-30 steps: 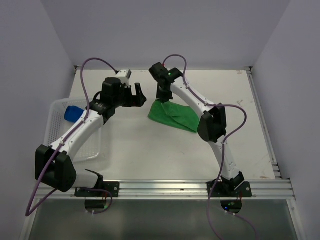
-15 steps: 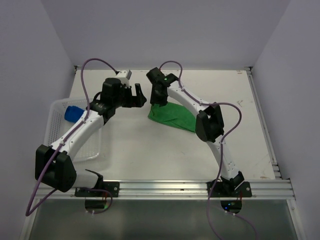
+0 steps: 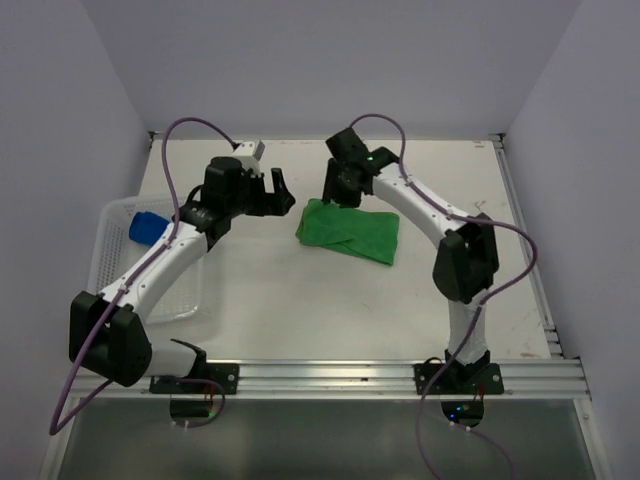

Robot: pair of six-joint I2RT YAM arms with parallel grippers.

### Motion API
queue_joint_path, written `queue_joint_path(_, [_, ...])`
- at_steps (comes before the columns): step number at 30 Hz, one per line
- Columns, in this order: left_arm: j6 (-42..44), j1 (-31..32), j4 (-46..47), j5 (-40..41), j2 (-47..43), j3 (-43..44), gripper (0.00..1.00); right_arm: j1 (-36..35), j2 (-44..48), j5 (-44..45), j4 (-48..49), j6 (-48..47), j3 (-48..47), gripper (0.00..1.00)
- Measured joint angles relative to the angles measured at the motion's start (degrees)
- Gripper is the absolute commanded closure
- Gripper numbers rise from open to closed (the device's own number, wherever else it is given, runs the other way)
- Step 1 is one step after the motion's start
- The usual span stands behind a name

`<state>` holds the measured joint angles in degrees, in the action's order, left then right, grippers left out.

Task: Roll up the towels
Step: Fold the towel

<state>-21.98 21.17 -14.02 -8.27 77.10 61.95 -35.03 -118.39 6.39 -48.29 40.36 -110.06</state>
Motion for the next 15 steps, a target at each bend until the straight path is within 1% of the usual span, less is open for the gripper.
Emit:
queue_joint_path(2, [-0.1, 0.3, 0.9, -1.5, 0.9, -0.1, 0.05, 2.1, 8.2, 0.1, 2.6, -0.4, 7.9, 0.6])
queue_joint_path(4, [-0.5, 0.9, 2.0, -3.0, 2.7, -0.3, 0.06, 5.0, 16.5, 0.0, 3.8, -0.5, 16.3, 0.61])
queue_joint_path(7, [-1.1, 2.2, 3.0, -4.9, 6.8, -0.5, 0.08, 10.5, 28.0, -0.8, 8.2, -0.4, 30.7, 0.55])
queue_joint_path(8, [-1.3, 2.7, 3.0, -5.3, 8.4, -0.5, 0.09, 12.0, 30.3, -1.2, 9.2, -0.4, 34.3, 0.53])
queue_joint_path(11, [-1.5, 3.9, 3.2, -6.1, 13.0, -0.4, 0.1, 16.9, 35.2, -2.3, 11.6, -0.4, 45.0, 0.53])
queue_joint_path(15, [-1.6, 4.9, 3.2, -6.0, 17.9, -0.2, 0.12, 20.9, 35.5, -6.4, 15.7, 0.0, 54.5, 0.56])
